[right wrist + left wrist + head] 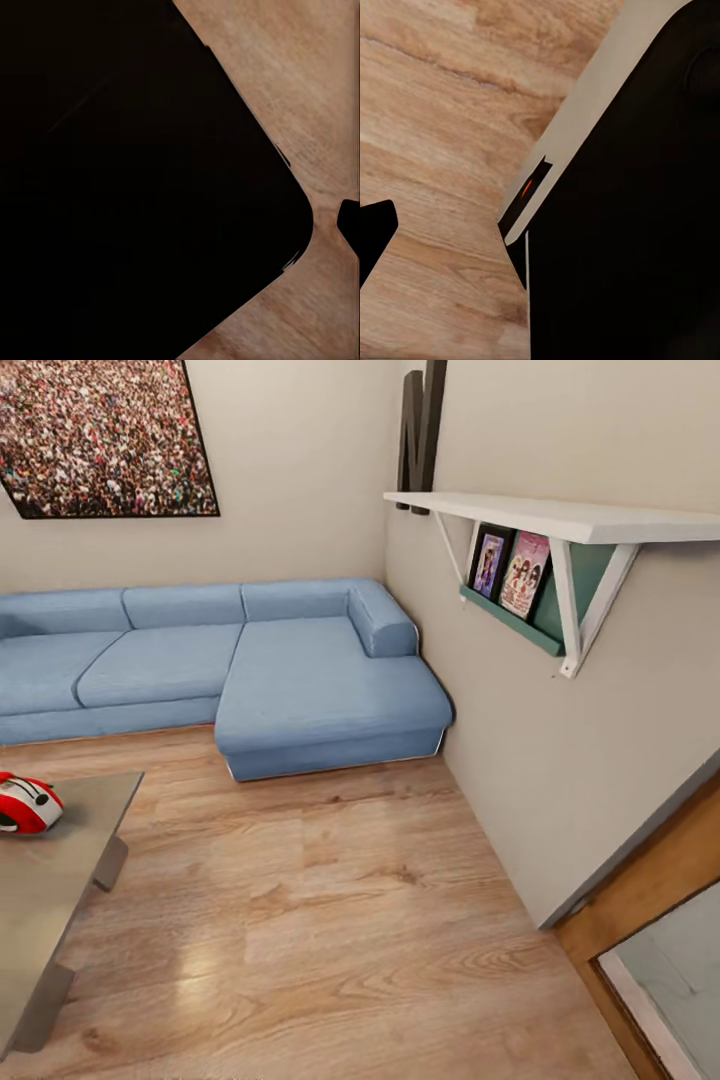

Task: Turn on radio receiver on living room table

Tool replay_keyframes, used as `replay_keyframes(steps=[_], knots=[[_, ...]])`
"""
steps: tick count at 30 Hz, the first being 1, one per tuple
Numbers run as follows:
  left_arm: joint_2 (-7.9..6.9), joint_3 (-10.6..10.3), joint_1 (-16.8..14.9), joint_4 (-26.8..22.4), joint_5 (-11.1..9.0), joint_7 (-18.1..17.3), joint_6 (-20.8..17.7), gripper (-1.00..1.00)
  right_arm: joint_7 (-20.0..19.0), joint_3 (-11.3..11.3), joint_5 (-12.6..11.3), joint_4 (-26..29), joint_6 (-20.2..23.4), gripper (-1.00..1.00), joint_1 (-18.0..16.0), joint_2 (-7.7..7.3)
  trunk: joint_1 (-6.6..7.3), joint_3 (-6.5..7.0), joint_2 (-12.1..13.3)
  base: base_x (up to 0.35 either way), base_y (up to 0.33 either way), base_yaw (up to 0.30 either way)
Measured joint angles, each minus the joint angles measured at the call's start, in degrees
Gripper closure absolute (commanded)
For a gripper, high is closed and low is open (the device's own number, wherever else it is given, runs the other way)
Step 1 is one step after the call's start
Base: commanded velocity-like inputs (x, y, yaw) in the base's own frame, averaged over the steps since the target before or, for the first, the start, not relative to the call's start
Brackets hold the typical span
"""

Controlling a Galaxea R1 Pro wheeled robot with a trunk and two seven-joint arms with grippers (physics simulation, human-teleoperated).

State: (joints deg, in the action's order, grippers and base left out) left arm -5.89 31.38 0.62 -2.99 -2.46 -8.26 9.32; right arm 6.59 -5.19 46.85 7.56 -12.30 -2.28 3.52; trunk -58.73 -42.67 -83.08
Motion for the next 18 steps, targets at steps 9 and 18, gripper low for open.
replay_keyframes(steps=[9, 18], knots=[[0.17, 0.0, 0.0, -0.04, 0.0, -0.06, 0.0, -1.0, 0.0, 0.0, 0.0, 0.0, 0.0, -1.0, 0.0, 0.0, 0.0, -0.44, 0.0, 0.082, -0.122, 0.24], [0.25, 0.0, 0.0, -0.43, 0.0, -0.09, 0.0, -1.0, 0.0, 0.0, 0.0, -0.03, 0.0, -1.0, 0.0, 0.08, 0.0, -0.85, 0.0, 0.089, -0.122, 0.242]])
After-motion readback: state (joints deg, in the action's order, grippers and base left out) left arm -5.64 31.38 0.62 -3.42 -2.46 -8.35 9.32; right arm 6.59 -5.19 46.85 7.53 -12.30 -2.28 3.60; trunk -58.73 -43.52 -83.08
